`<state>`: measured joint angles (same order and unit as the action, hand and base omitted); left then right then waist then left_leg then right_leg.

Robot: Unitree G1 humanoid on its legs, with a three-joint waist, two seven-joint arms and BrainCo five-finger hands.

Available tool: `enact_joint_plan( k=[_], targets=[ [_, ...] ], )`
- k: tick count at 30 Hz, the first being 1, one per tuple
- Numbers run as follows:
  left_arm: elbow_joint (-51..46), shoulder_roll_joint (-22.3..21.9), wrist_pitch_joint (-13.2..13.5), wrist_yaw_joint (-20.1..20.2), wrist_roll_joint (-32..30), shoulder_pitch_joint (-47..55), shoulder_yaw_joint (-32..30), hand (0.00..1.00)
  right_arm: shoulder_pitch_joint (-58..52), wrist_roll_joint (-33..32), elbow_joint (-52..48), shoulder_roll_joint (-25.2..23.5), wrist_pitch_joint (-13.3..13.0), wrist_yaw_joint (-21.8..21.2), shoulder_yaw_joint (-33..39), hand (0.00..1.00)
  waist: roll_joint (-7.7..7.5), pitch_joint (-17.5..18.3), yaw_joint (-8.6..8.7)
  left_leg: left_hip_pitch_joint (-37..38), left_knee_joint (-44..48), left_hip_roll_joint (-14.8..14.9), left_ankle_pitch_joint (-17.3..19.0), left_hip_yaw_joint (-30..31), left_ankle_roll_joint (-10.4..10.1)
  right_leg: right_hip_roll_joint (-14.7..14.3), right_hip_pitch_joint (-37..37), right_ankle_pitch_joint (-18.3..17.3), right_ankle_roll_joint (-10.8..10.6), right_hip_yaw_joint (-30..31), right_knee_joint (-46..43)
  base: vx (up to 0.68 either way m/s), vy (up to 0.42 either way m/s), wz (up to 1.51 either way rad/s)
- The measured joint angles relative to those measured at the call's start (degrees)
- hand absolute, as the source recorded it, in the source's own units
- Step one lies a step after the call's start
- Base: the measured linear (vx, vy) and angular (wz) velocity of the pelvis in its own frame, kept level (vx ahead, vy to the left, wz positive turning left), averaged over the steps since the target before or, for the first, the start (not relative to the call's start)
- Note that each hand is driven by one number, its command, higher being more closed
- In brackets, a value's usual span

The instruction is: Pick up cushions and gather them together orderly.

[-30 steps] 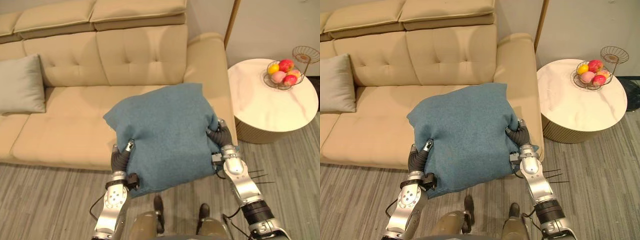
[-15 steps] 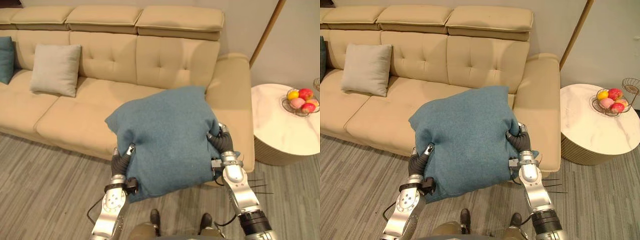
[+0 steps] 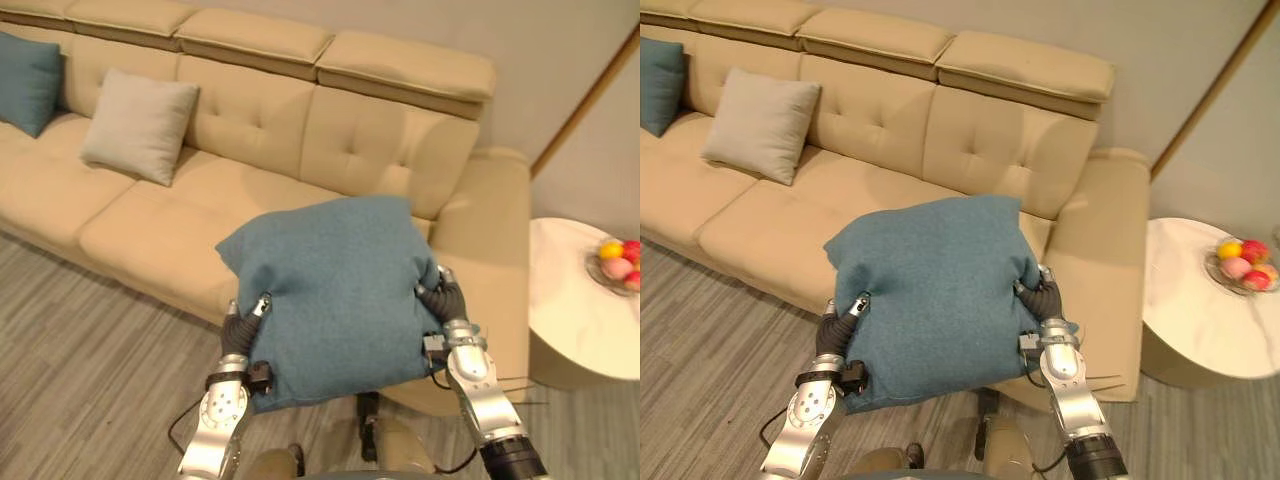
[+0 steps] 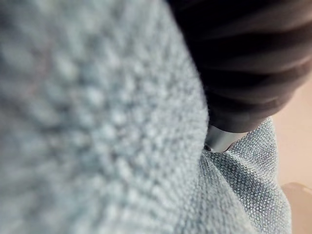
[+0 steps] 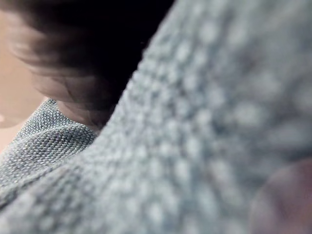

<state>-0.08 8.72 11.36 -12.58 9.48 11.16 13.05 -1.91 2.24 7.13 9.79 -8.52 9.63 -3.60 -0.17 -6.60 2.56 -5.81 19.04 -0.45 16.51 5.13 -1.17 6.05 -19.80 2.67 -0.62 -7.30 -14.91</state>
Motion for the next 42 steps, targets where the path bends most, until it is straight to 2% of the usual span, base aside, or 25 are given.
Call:
enact_joint_plan(
  k=[1,2,3,4,5,6,7,9,11,13,14,15,16,17,18,20,22,24,25,27,30,34,38,42],
  targets=[
    [0.20,-0.86,-0.04,0.18,-0.23,0.03,0.26,1.00,-1.23,0.01,0.00,-0.02,0.03,-0.18,0.87,1.00,1.55,0.78,-0.23,0.13,-0.45,1.71,0.49,0.46,-1.22,-0.90,0.34,-1.51,0.91,-1.81,-0.23,0.32,-0.186,0.53],
    [0.22,-1.22,-0.07,0.24,-0.37,0.06,0.38,1.00,-1.57,0.02,-0.01,-0.04,0.09,-0.19,1.06,1.00,2.45,1.32,-0.29,0.13,-0.20,2.85,0.32,0.24,-1.77,-1.50,0.78,-2.03,1.11,-2.65,0.30,0.32,-0.144,0.42],
    [0.39,-2.07,-0.31,0.57,-0.48,-0.49,0.35,1.00,-1.67,0.04,-0.41,-0.22,0.35,-0.01,1.49,1.00,3.41,1.42,-0.10,-1.06,4.60,5.16,-0.40,-1.45,-3.56,-2.93,2.18,-3.03,1.90,-4.13,0.83,0.44,-0.200,0.31],
    [0.74,-2.73,-0.95,0.98,-0.48,-0.74,-0.02,1.00,-2.72,0.06,-2.24,-0.27,1.02,0.16,1.50,1.00,3.86,1.27,-0.50,-2.90,13.02,8.12,-1.02,-4.75,-4.40,-4.99,5.54,-3.39,2.95,-5.09,1.55,0.45,-0.200,0.21],
    [0.74,-2.88,-1.13,1.06,-0.46,-0.59,-0.23,1.00,-3.32,0.07,-3.40,-0.30,1.20,0.18,1.49,1.00,3.98,1.18,-0.60,-3.72,17.24,9.65,-1.60,-6.66,-4.41,-5.80,7.21,-3.87,3.44,-5.24,1.97,0.43,-0.191,-0.10],
    [0.77,-2.82,-1.16,1.10,-0.44,-0.30,-0.30,1.00,-4.40,0.07,-6.28,-0.57,1.28,0.33,1.47,1.00,3.77,1.02,-1.19,-5.66,25.52,13.11,-2.49,-11.21,-3.59,-7.02,10.85,-4.83,4.35,-4.88,3.00,0.47,-0.141,-0.32],
    [0.73,-2.98,-1.09,1.20,-0.43,-0.25,-0.28,1.00,-5.62,0.08,-10.28,-0.57,1.25,0.57,1.51,1.00,3.13,1.30,-2.08,-6.89,29.31,15.10,-1.42,-15.43,-1.81,-7.21,13.48,-5.41,4.80,-3.82,4.10,0.38,-0.103,-0.39],
    [0.36,-3.05,-0.51,1.28,-0.43,-0.60,-0.30,1.00,-5.72,0.12,-14.21,-0.58,0.57,0.67,1.91,1.00,2.72,1.60,-2.15,-9.47,27.79,15.73,0.11,-17.45,0.05,-6.83,14.75,-5.45,4.81,-1.82,5.82,0.30,-0.033,-0.43],
    [0.35,-3.32,-0.05,1.34,-0.45,-1.50,-0.30,1.00,-5.29,0.12,-15.30,-0.79,-0.13,0.68,2.75,1.00,2.72,1.58,-3.13,-11.16,21.43,15.33,0.23,-15.99,0.21,-6.66,15.38,-5.48,4.76,1.01,6.89,0.26,0.085,-0.66],
    [0.44,-3.53,-0.08,1.37,-0.48,-1.26,-0.28,1.00,-4.85,0.13,-13.76,-1.39,-0.09,0.68,3.14,1.00,2.33,1.35,-3.31,-11.26,12.39,12.32,-0.77,-9.91,-1.47,-5.80,16.88,-6.29,3.32,4.11,7.27,0.19,0.191,-0.76],
    [0.54,-3.48,-0.13,1.36,-0.54,-0.96,-0.27,1.00,-4.31,0.13,-11.64,-1.59,-0.12,0.68,3.14,1.00,2.29,1.32,-3.41,-10.75,6.94,10.39,-1.94,-5.32,-3.18,-5.29,17.15,-6.91,2.25,6.32,6.77,0.17,0.278,-1.10],
    [0.67,-3.28,-0.21,1.32,-0.67,-0.61,-0.28,1.00,-3.44,0.16,-8.47,-1.70,-0.11,0.66,3.02,1.00,3.03,1.40,-3.86,-9.20,0.66,9.35,-4.05,-0.72,-6.03,-5.60,17.17,-7.57,0.51,9.80,6.02,0.16,0.306,-1.27],
    [0.66,-3.20,-0.20,1.32,-0.69,-0.23,-0.28,1.00,-2.97,0.17,-7.31,-1.67,-0.07,0.64,2.94,1.00,4.07,1.60,-4.03,-8.61,-1.70,9.78,-6.05,0.75,-7.56,-6.35,16.97,-8.09,-0.50,11.31,5.59,0.14,0.352,-1.54],
    [1.15,-2.67,-0.21,1.26,-0.70,0.46,-0.29,1.00,-2.51,0.26,-5.11,-2.25,-0.02,0.52,2.72,1.00,4.33,1.55,-4.30,-7.71,-0.40,10.19,-10.69,-0.57,-7.33,-7.05,16.60,-8.56,-1.78,14.54,5.19,0.17,0.417,-1.45],
    [1.46,-1.33,-0.29,1.20,-0.69,1.26,-0.31,1.00,-2.96,0.61,-3.80,-3.59,0.18,0.40,2.08,1.00,2.32,2.27,-3.77,-7.01,-0.15,9.18,-9.33,-4.02,-6.26,-5.24,16.59,-8.30,-2.74,17.55,5.89,0.18,0.402,-1.25],
    [1.56,-0.46,-0.41,1.21,-0.69,1.33,-0.34,1.00,-3.00,0.78,-3.81,-3.74,0.19,0.30,1.55,1.00,0.66,2.22,-3.19,-6.40,-0.04,8.08,-8.80,-7.97,-4.61,-3.25,16.09,-7.49,-4.30,20.54,7.27,0.12,0.259,-0.93],
    [1.55,-0.44,-0.43,1.21,-0.68,1.33,-0.54,1.00,-2.55,0.80,-3.78,-3.17,0.19,0.22,0.97,1.00,-0.02,2.56,-3.29,-5.67,1.00,7.55,-7.47,-12.98,-2.79,-1.71,15.32,-5.74,-6.15,23.84,9.13,0.09,0.233,-1.10],
    [1.51,-0.38,-0.42,1.27,-0.70,1.36,-2.04,1.00,-1.06,1.09,-2.97,-3.15,0.19,0.16,-0.19,1.00,0.00,2.58,-3.46,-4.79,0.78,7.85,-6.70,-16.53,-2.33,-1.60,13.98,-4.05,-6.04,25.31,9.55,0.06,0.160,-1.12],
    [1.48,0.13,-0.42,1.25,-0.76,1.29,-3.20,1.00,0.74,1.37,-1.45,-3.14,0.19,0.16,-1.56,1.00,-0.02,2.58,-3.41,-4.13,-0.29,8.32,-6.67,-19.04,-2.20,-1.71,12.73,-2.00,-5.65,24.26,10.25,0.02,0.106,-1.03],
    [1.47,0.80,-0.42,1.25,-1.26,1.20,-3.91,1.00,2.22,1.58,0.29,-3.11,0.18,0.10,-2.19,1.00,-0.02,2.58,-3.43,-3.73,-1.24,8.48,-6.77,-21.04,-2.08,-1.65,11.93,-0.51,-4.82,21.52,11.25,0.00,0.053,-0.77],
    [1.46,0.80,-0.44,1.20,-3.11,1.14,-4.23,1.00,2.81,1.96,2.91,-3.02,0.19,0.12,-2.80,1.00,-0.05,2.56,-3.39,-3.66,-2.20,8.19,-7.19,-22.04,-1.61,-1.29,11.33,0.41,-4.81,21.08,12.47,-0.01,0.014,-0.24],
    [2.70,2.15,-0.47,-0.66,-6.39,-2.33,-5.25,1.00,6.55,3.06,5.26,-2.67,0.18,0.55,-4.45,1.00,-0.53,1.66,-4.06,-6.99,-3.02,7.69,-8.94,-21.68,-1.66,-0.71,8.79,1.95,-4.03,17.16,14.47,-0.09,-0.032,0.03],
    [7.26,4.90,-1.00,-5.47,-9.20,-19.48,-7.99,1.00,22.74,5.48,10.35,-2.55,0.31,5.58,-4.38,1.00,-0.45,-4.89,-5.87,-15.57,-3.01,7.80,-12.93,-19.92,-1.69,-0.74,2.21,6.15,-2.50,14.60,16.71,-0.24,-0.079,0.16],
    [9.61,8.80,-1.60,-11.83,-9.24,-34.44,-9.14,1.00,34.50,7.38,10.61,-2.76,1.26,10.93,-3.70,1.00,-0.25,-7.81,-8.08,-22.06,-1.46,9.21,-14.79,-18.63,-2.03,-1.08,-3.07,8.35,-2.32,11.62,16.79,-0.21,-0.086,0.08]
  ],
)
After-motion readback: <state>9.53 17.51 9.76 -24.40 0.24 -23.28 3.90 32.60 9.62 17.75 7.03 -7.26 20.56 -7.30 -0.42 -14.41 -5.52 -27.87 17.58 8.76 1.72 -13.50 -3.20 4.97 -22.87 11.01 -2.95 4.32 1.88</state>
